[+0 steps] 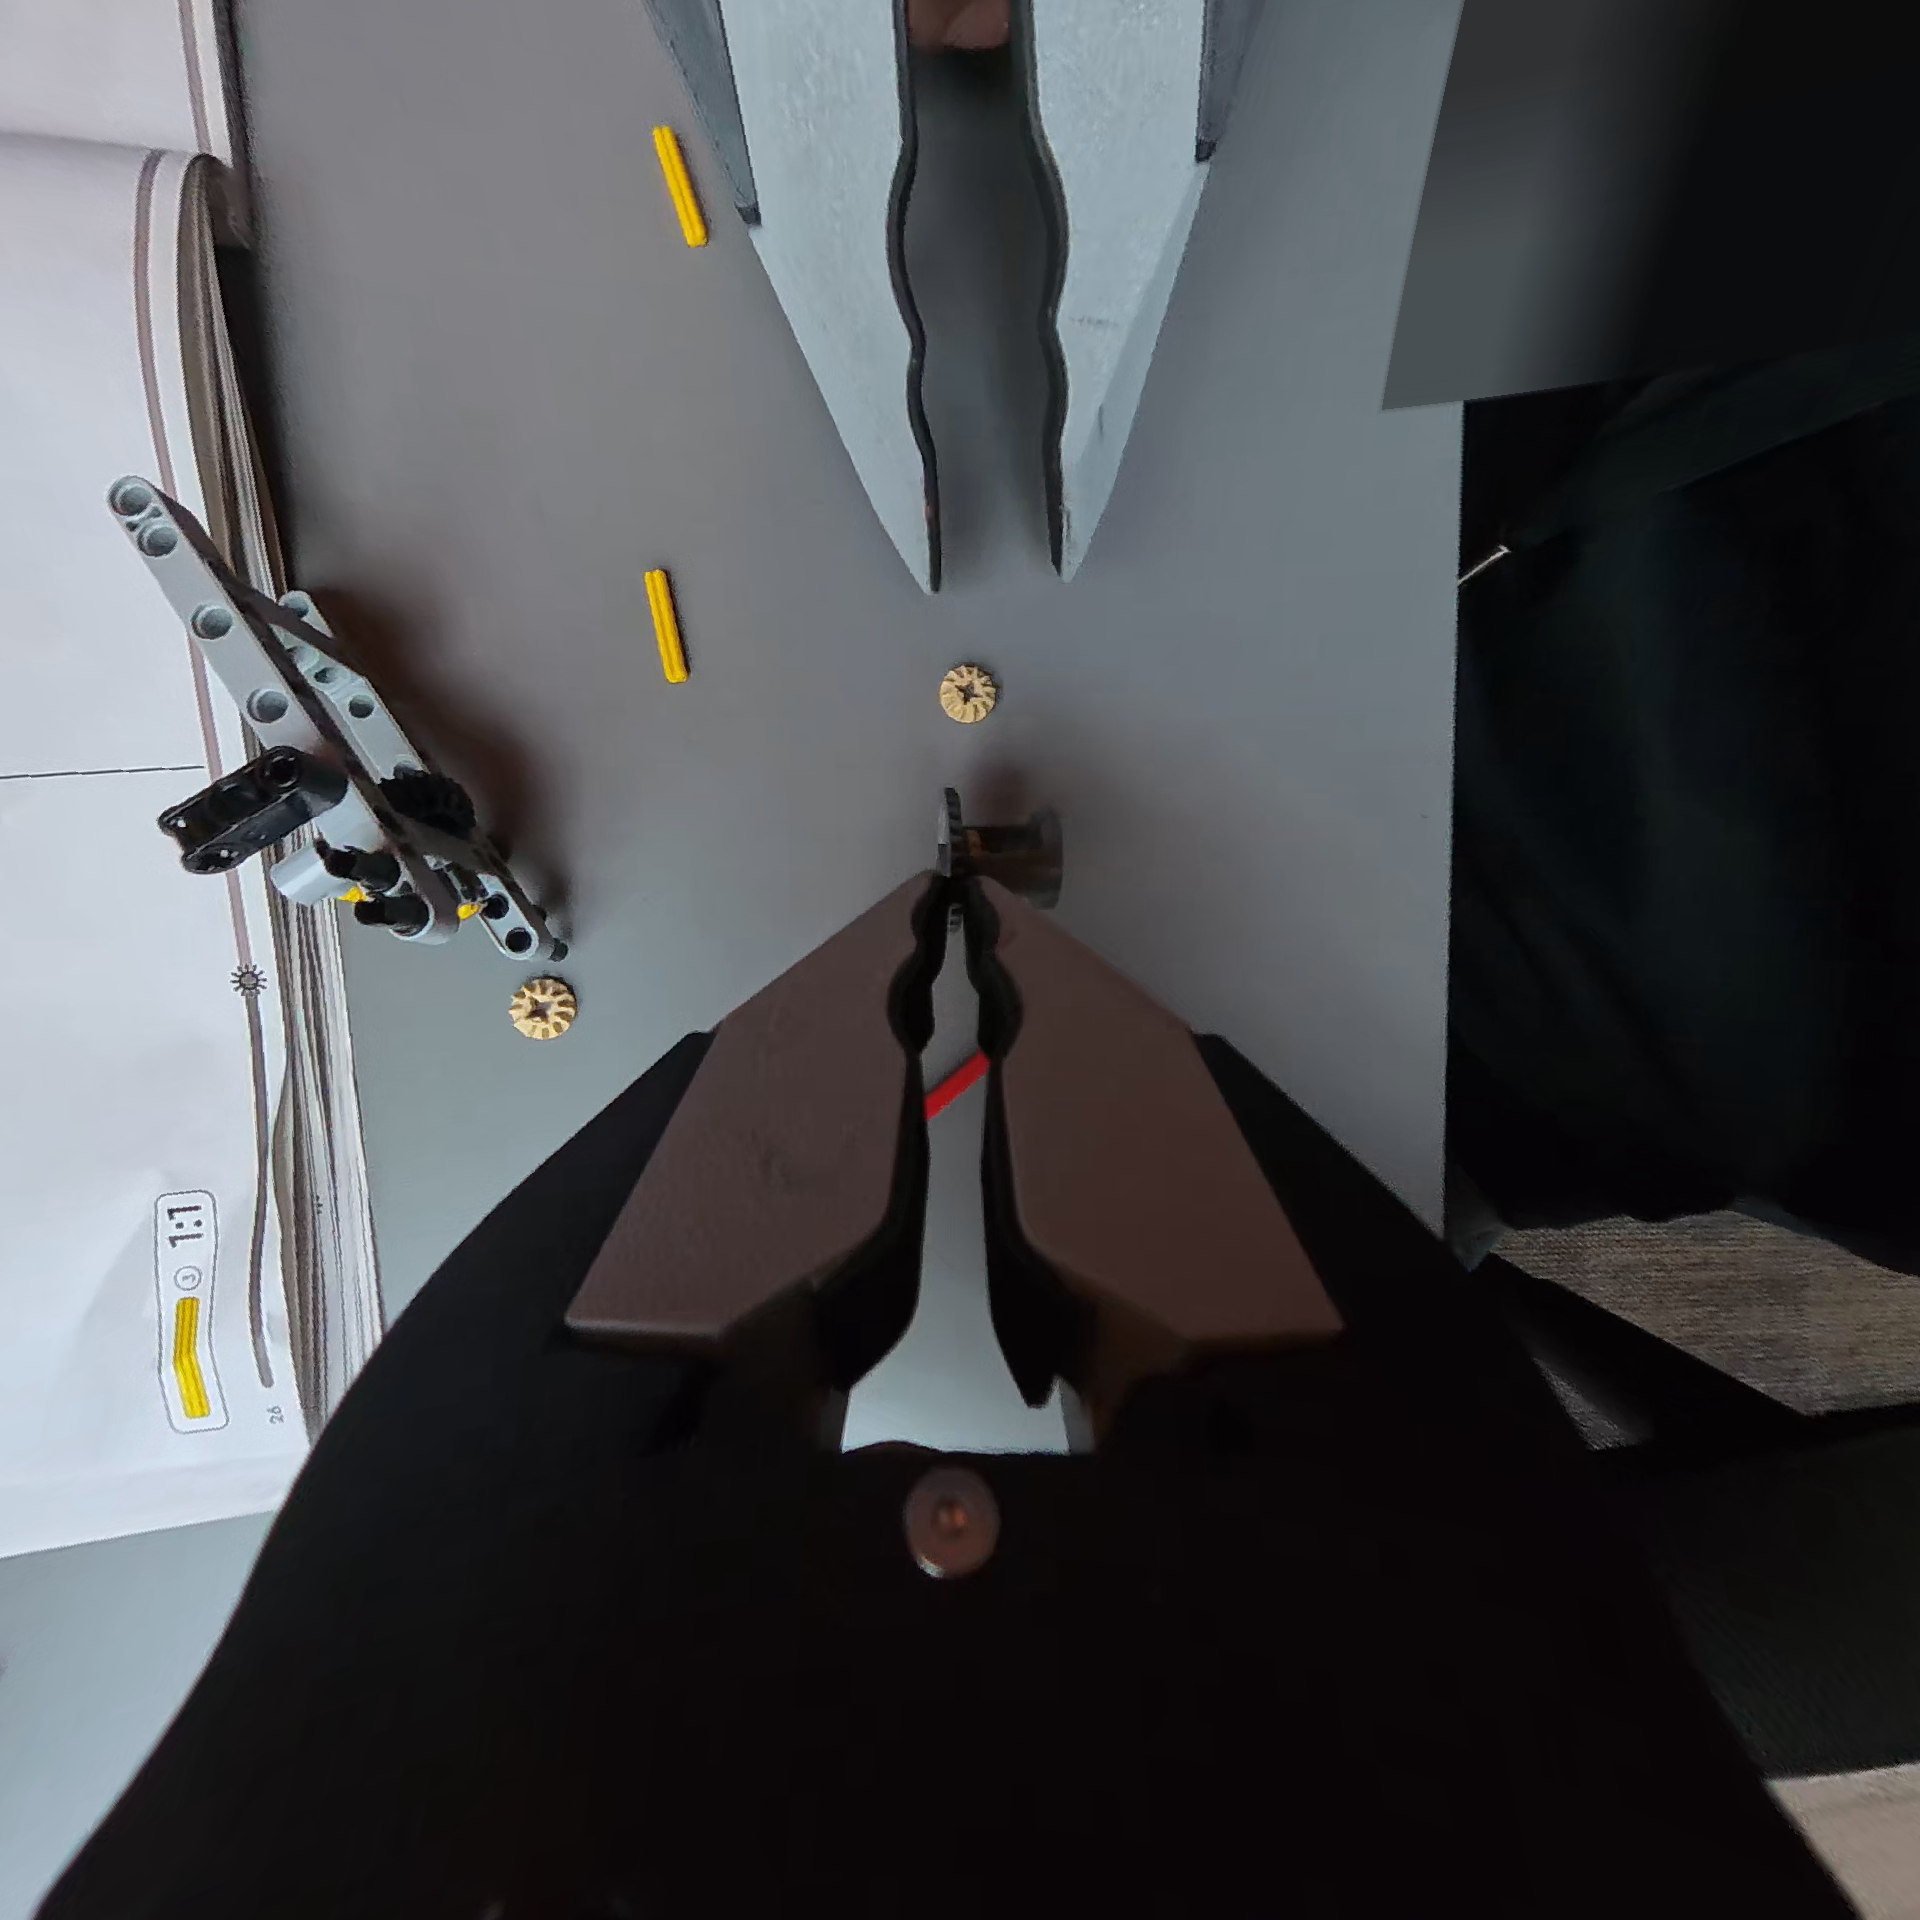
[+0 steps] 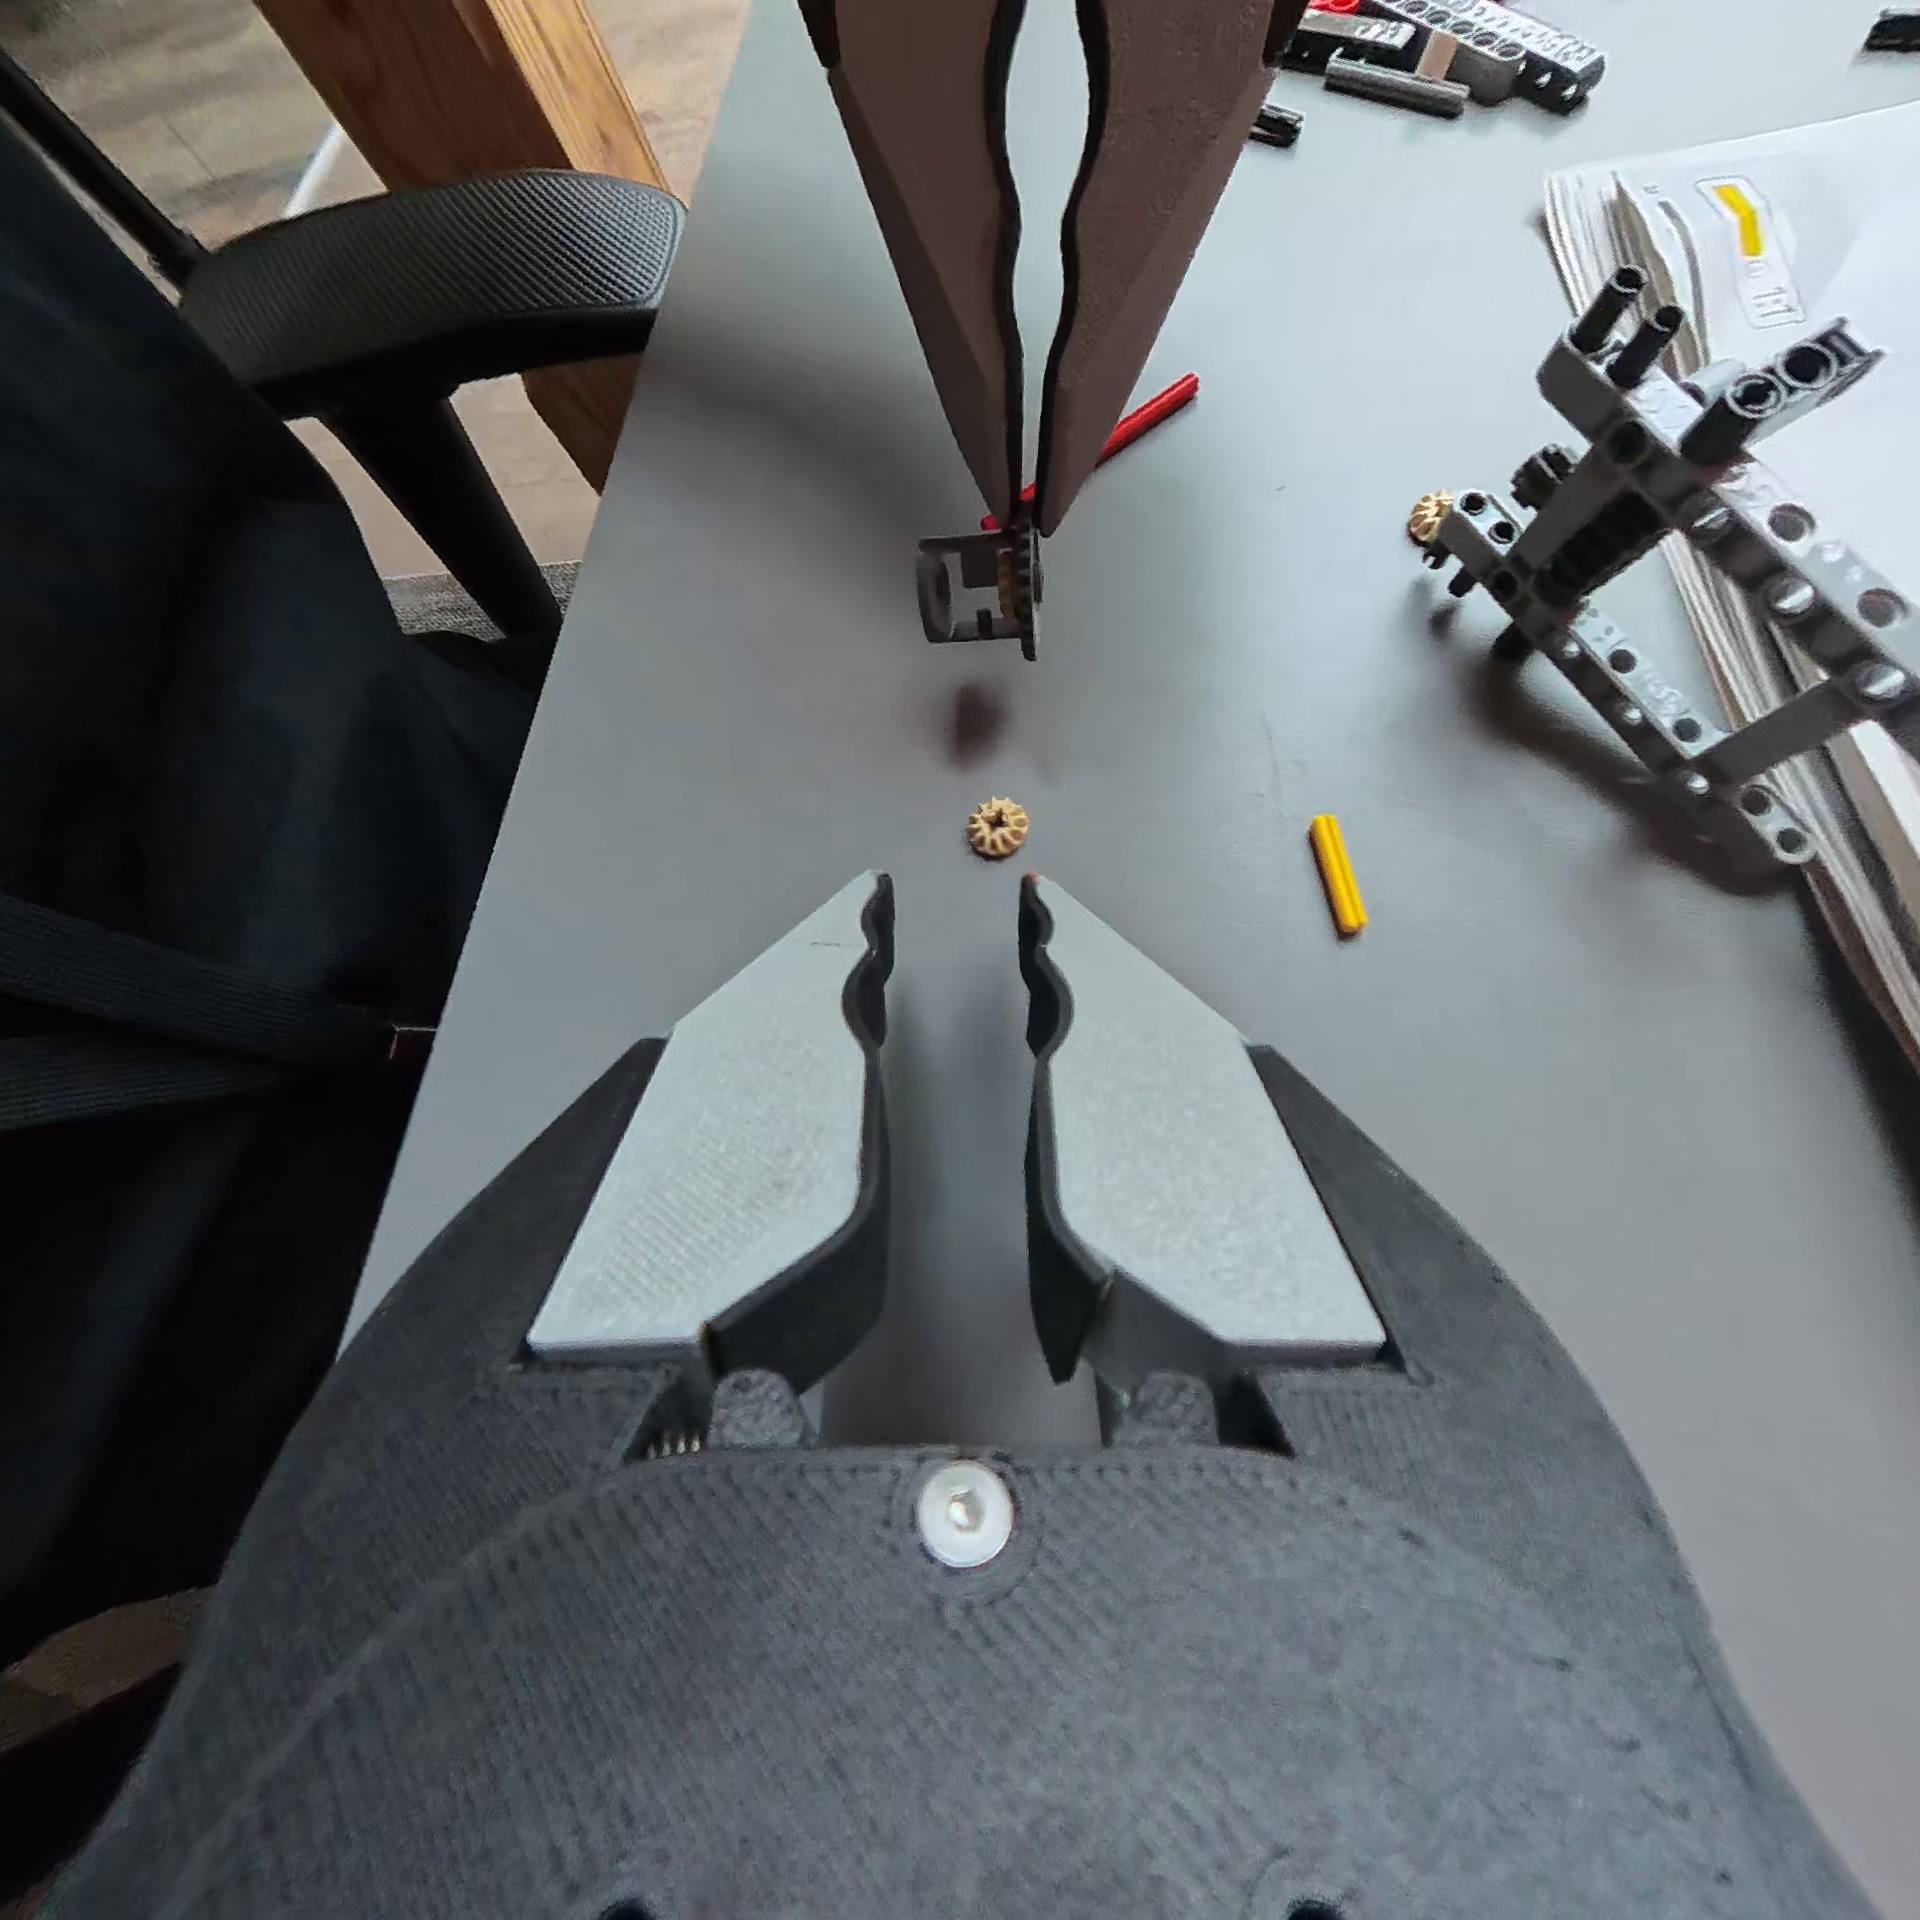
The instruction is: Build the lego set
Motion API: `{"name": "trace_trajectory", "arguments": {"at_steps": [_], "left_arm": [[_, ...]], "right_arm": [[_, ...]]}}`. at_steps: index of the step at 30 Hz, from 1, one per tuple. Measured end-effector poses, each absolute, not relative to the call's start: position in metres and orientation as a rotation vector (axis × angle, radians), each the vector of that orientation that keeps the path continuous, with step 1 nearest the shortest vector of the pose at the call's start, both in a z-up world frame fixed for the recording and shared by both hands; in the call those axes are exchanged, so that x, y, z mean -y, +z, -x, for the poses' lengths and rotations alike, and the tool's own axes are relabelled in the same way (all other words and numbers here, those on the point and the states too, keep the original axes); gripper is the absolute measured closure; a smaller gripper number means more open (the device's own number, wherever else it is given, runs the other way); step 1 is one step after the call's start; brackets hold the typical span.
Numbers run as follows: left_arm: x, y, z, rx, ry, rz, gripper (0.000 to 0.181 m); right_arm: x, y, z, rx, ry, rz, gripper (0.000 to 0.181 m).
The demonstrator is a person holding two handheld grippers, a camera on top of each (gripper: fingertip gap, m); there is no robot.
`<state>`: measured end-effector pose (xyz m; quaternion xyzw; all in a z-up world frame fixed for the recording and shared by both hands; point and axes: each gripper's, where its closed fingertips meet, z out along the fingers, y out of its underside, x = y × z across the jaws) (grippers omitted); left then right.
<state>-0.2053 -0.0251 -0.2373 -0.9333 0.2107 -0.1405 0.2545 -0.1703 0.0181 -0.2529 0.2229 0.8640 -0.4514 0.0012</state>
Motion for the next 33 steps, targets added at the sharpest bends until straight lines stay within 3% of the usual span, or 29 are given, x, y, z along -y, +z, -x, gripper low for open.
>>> {"name": "trace_trajectory", "arguments": {"at_steps": [18, 33], "left_arm": [[0.024, -0.242, 0.219, -0.645, -0.269, 2.547, 0.181], [0.017, -0.24, 0.215, -0.73, -0.189, 2.517, 0.181]], "right_arm": [[-0.022, -0.249, 0.176, -2.627, -1.441, -0.717, 0.16], [-0.012, -0.258, 0.175, -2.863, -1.38, -0.448, 0.163]]}}
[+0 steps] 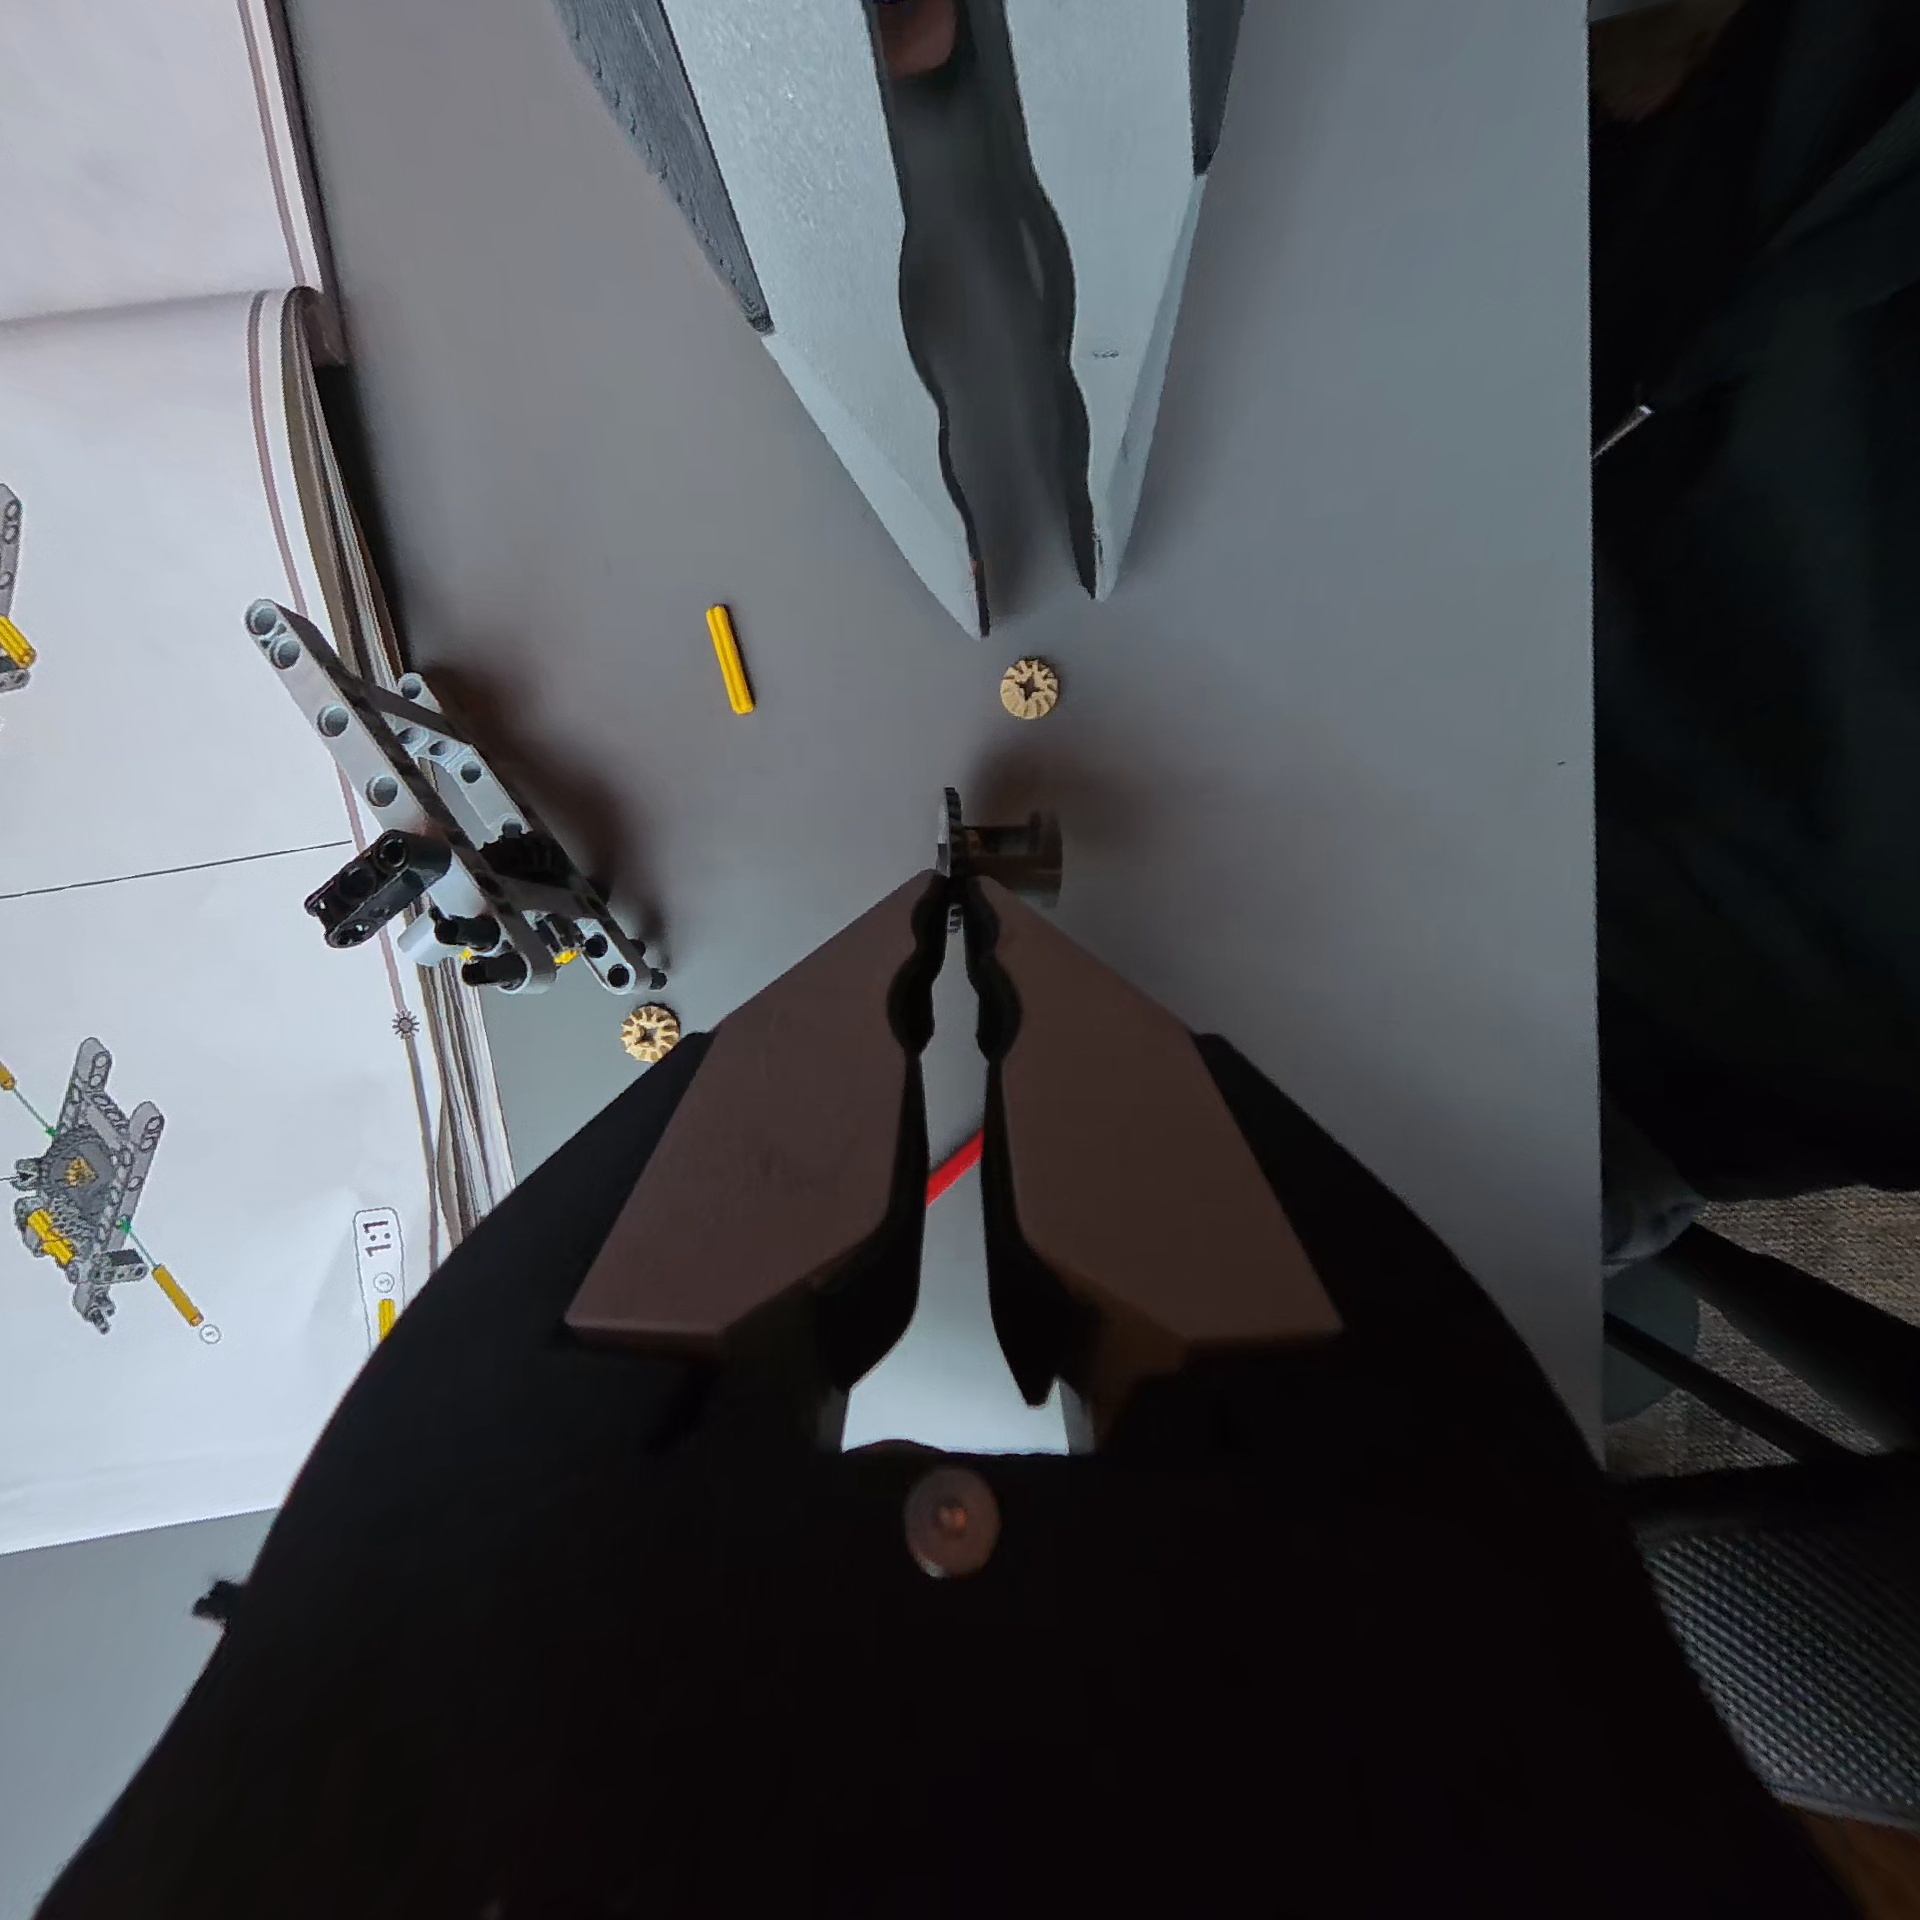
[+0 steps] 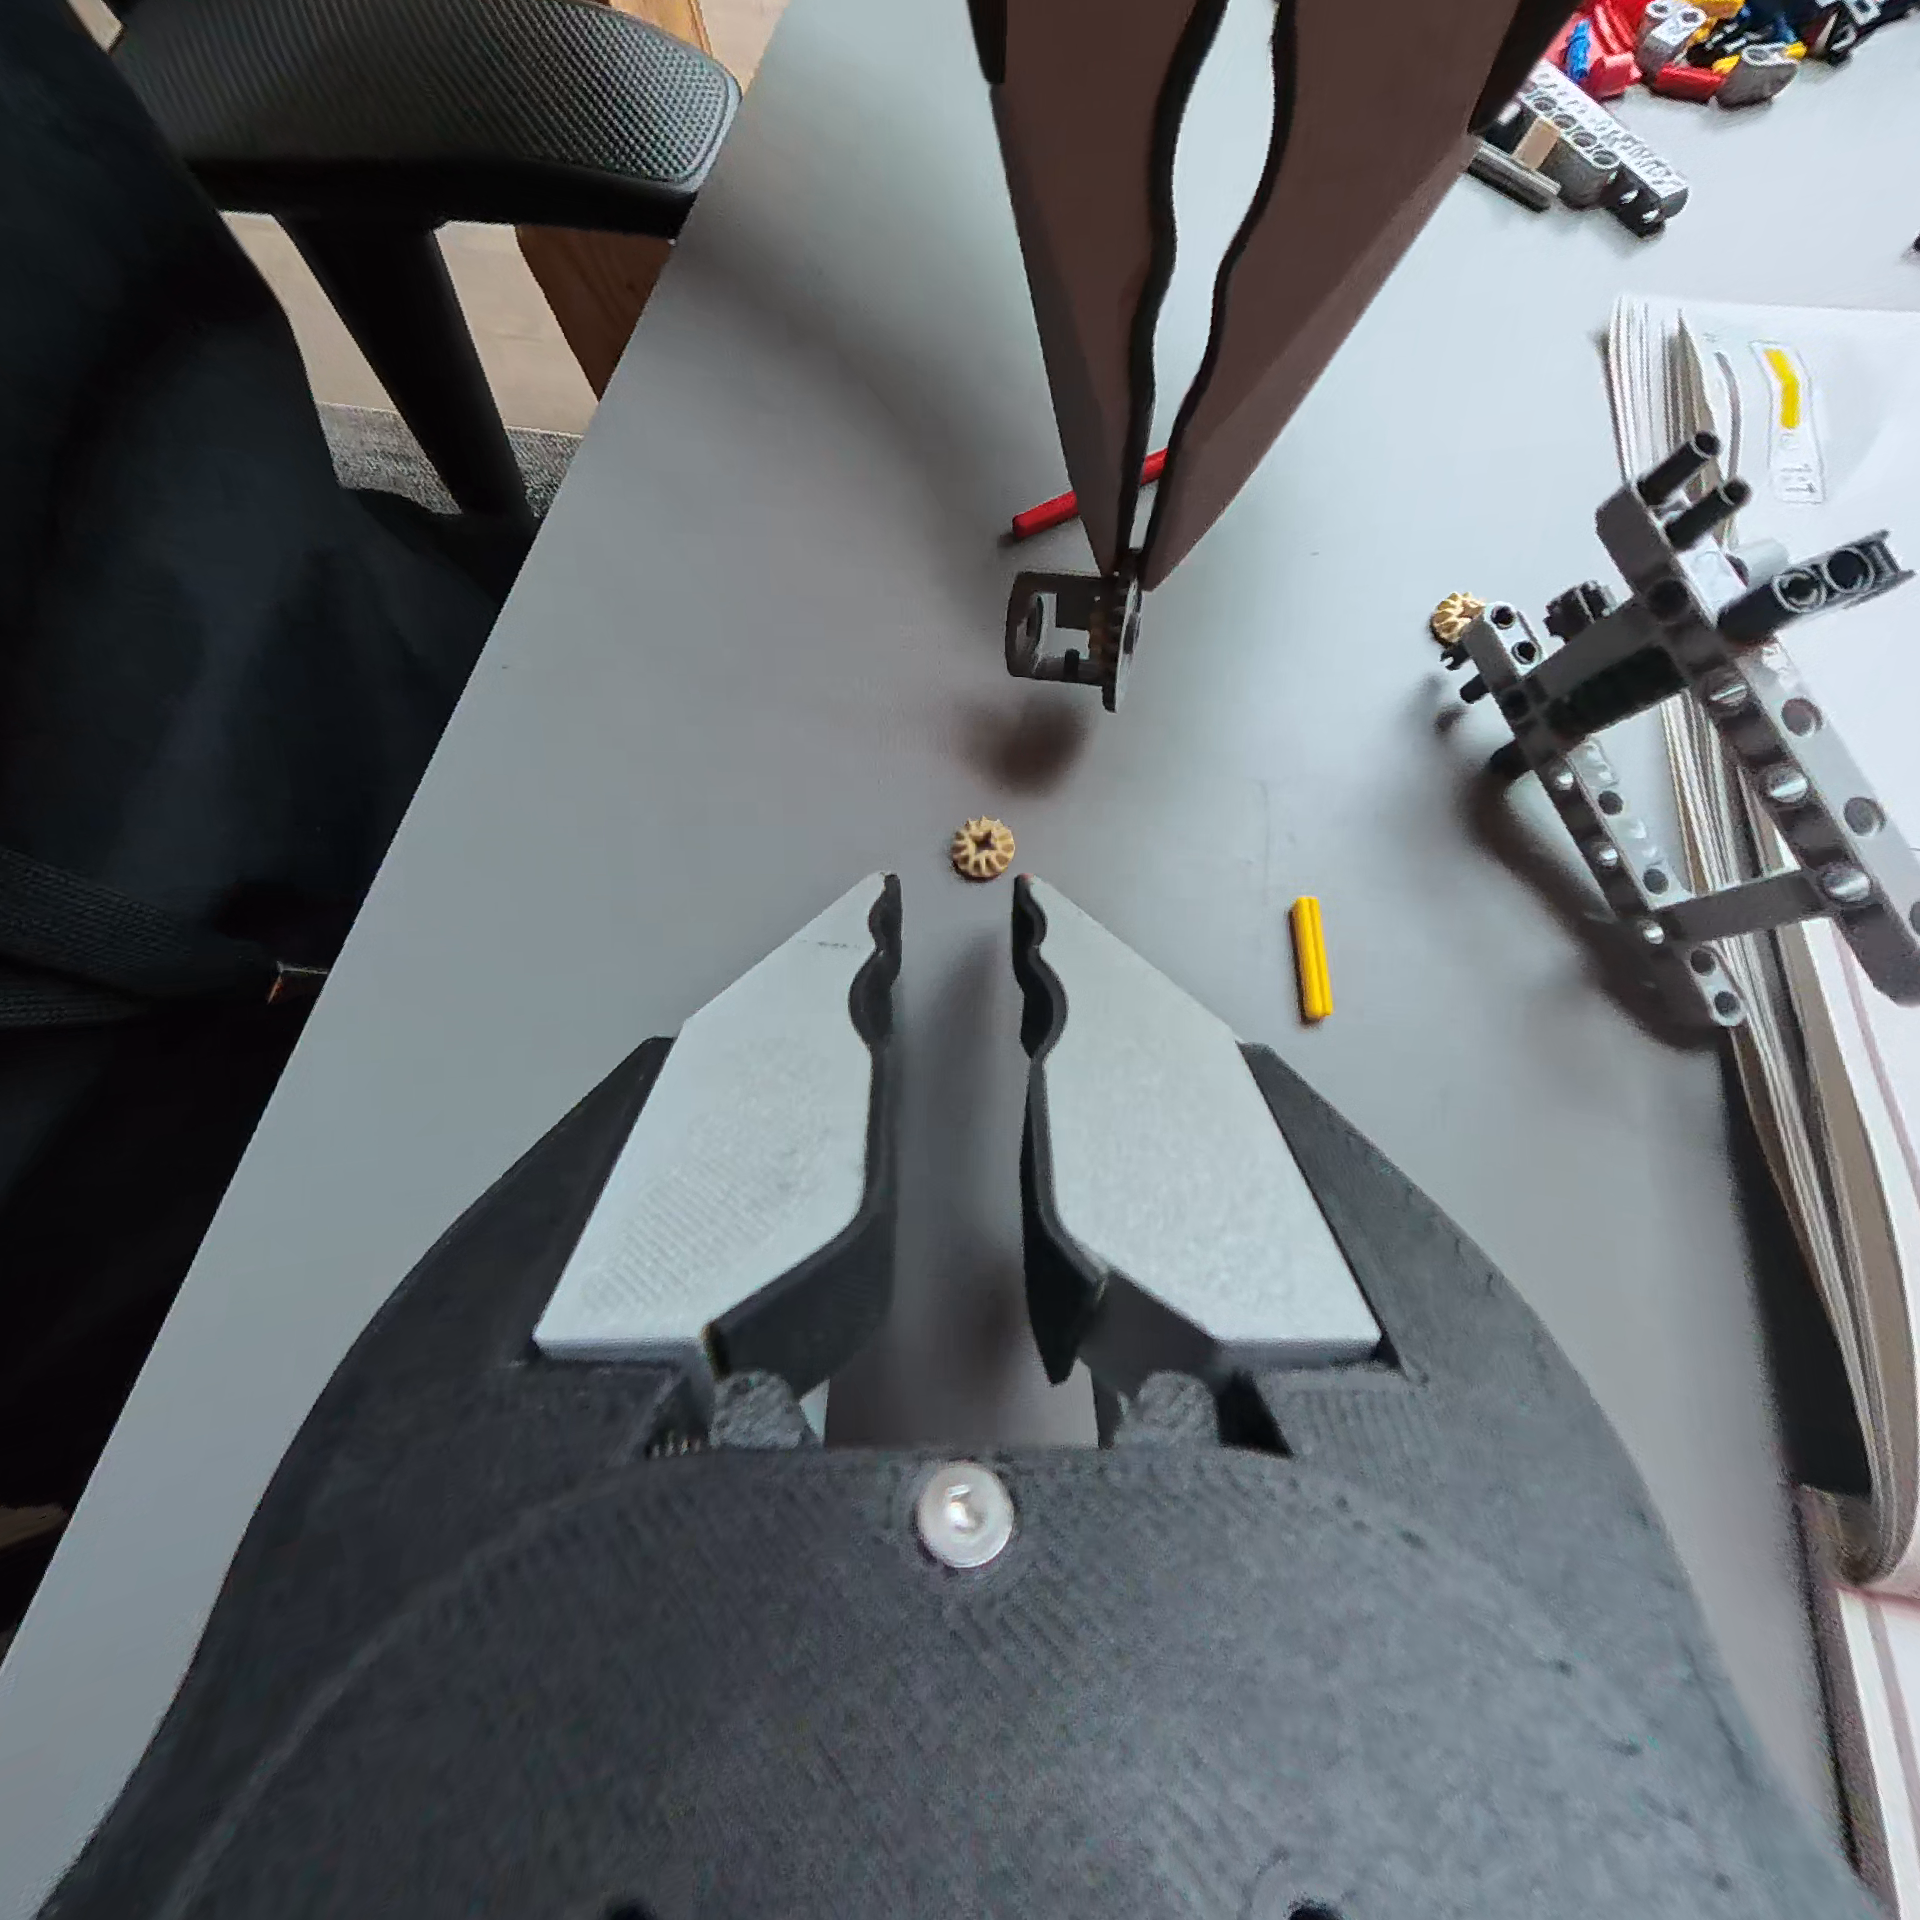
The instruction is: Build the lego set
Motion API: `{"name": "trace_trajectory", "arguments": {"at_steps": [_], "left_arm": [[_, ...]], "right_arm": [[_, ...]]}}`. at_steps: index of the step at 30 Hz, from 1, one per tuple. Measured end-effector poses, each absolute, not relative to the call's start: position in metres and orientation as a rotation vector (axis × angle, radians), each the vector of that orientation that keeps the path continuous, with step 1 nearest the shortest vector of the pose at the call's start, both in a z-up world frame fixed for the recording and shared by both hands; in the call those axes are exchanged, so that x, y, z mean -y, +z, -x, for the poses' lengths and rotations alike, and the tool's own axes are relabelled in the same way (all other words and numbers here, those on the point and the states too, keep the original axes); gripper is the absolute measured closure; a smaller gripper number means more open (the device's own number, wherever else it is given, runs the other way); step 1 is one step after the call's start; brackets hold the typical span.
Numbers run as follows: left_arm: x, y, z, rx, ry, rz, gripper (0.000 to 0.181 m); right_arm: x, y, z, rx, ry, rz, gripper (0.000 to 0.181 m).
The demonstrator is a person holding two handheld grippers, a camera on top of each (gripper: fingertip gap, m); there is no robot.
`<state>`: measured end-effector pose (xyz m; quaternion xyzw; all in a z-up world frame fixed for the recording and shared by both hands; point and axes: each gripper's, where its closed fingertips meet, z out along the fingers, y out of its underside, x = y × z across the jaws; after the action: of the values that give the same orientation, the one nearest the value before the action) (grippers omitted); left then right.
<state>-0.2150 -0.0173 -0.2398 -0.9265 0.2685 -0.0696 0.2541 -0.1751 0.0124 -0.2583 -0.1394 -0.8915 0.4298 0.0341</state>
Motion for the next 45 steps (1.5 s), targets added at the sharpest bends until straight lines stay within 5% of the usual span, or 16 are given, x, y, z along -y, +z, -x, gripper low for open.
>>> {"name": "trace_trajectory", "arguments": {"at_steps": [36, 45], "left_arm": [[0.014, -0.24, 0.221, -0.865, -0.057, 2.426, 0.181], [0.019, -0.231, 0.211, -0.823, -0.447, 2.468, 0.181]], "right_arm": [[-0.012, -0.258, 0.181, 2.694, 1.289, 0.438, 0.166], [-0.007, -0.254, 0.178, 2.677, 1.323, 0.427, 0.166]]}}
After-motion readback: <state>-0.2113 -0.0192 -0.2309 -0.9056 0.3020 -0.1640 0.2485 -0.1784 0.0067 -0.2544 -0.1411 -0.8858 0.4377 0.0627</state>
